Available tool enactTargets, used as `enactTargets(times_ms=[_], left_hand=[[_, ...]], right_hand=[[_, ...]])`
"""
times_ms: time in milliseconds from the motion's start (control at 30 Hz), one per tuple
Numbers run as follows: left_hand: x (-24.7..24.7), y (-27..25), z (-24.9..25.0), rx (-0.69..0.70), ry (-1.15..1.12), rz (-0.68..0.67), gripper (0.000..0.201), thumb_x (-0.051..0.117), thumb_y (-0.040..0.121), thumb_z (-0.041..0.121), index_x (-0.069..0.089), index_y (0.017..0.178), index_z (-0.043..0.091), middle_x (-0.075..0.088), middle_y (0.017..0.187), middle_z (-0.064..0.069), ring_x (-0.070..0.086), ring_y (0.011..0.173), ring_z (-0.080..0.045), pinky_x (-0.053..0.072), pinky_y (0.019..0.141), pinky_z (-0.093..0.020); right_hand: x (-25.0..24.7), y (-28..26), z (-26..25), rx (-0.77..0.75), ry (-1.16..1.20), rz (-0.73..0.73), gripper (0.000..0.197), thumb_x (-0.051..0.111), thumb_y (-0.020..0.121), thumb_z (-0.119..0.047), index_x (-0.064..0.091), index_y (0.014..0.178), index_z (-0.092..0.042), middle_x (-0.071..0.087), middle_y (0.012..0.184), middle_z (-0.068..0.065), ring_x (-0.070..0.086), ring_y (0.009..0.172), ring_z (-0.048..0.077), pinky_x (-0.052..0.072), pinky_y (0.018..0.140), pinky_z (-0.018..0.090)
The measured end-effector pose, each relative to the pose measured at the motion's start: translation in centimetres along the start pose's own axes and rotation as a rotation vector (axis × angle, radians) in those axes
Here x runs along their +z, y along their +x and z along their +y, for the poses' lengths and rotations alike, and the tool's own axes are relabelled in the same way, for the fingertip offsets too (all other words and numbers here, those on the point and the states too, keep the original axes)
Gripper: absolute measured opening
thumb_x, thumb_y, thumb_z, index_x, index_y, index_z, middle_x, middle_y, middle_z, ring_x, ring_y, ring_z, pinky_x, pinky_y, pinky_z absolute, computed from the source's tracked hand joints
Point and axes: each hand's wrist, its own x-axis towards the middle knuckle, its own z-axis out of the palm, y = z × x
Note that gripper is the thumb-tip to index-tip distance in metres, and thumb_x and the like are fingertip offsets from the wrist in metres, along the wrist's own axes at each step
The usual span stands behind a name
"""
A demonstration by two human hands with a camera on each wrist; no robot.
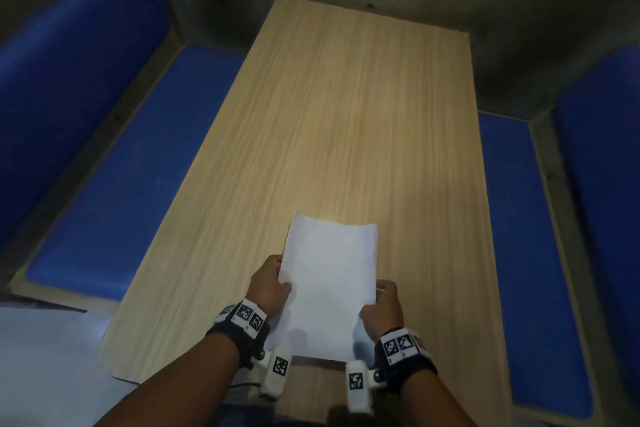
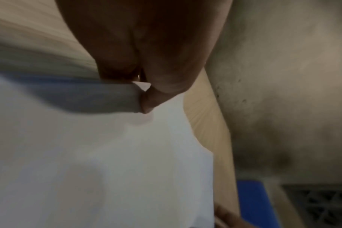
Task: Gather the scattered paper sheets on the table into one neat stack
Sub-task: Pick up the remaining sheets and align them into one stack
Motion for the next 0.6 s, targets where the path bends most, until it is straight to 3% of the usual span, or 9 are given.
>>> enactTargets(times_ms=[67,167,233,333,500,600], left_hand=[[0.2,0.0,-0.6,0.01,0.033,0.017,0.055,0.066,0.085,0.001,0.054,0.137,0.012,0.068,0.122,-0.006,0.065,0.107,-0.023,0.049,0.091,-0.029],[0.0,0.0,-1.2,0.024,0.068,0.065,0.05,0.072,0.081,0.011,0.061,0.131,0.015,0.07,0.118,-0.003,0.067,0.104,-0.02,0.052,0.093,-0.031],[-0.4,0.1,-1.7,0.025,0.104,0.09,0.039,0.071,0.082,0.023,0.069,0.121,0.019,0.073,0.108,-0.001,0.069,0.094,-0.017,0.055,0.088,-0.032],[-0.8,0.0,-2.0,0.088,0.193,0.108,0.021,0.061,0.092,0.019,0.076,0.106,0.017,0.076,0.096,-0.006,0.069,0.089,-0.022,0.056,0.084,-0.034],[-0.9,0.3,-2.3,0.02,0.19,0.112,0.035,0.064,0.097,0.015,0.069,0.131,0.01,0.07,0.129,-0.009,0.064,0.12,-0.026,0.043,0.101,-0.025],[-1.2,0.4,-2.0,-0.01,0.162,0.095,0.033,0.065,0.096,0.015,0.07,0.129,0.01,0.07,0.128,-0.005,0.065,0.118,-0.023,0.04,0.099,-0.02]], right_hand=[[0.3,-0.1,0.6,-0.024,-0.031,0.032,0.044,0.053,0.085,0.007,0.042,0.123,-0.014,0.059,0.095,-0.001,0.059,0.086,0.02,0.045,0.071,0.023],[0.5,-0.1,1.1,-0.026,-0.09,0.119,0.028,0.051,0.094,-0.004,0.052,0.12,-0.012,0.064,0.106,0.008,0.055,0.086,0.019,0.044,0.077,0.024],[0.5,-0.1,1.4,-0.037,-0.132,0.16,0.025,0.049,0.097,-0.008,0.058,0.12,-0.011,0.066,0.114,0.012,0.054,0.088,0.019,0.045,0.081,0.025],[0.4,-0.1,1.6,-0.05,-0.151,0.165,0.029,0.049,0.096,-0.004,0.062,0.123,-0.006,0.067,0.117,0.012,0.053,0.088,0.016,0.043,0.083,0.023],[0.3,0.0,1.4,-0.031,-0.132,0.153,0.032,0.053,0.095,0.0,0.064,0.124,-0.004,0.068,0.118,0.012,0.054,0.09,0.013,0.039,0.088,0.018],[0.4,-0.1,1.6,-0.009,-0.108,0.149,0.032,0.053,0.095,-0.002,0.064,0.125,-0.005,0.069,0.115,0.01,0.056,0.088,0.014,0.041,0.087,0.019]])
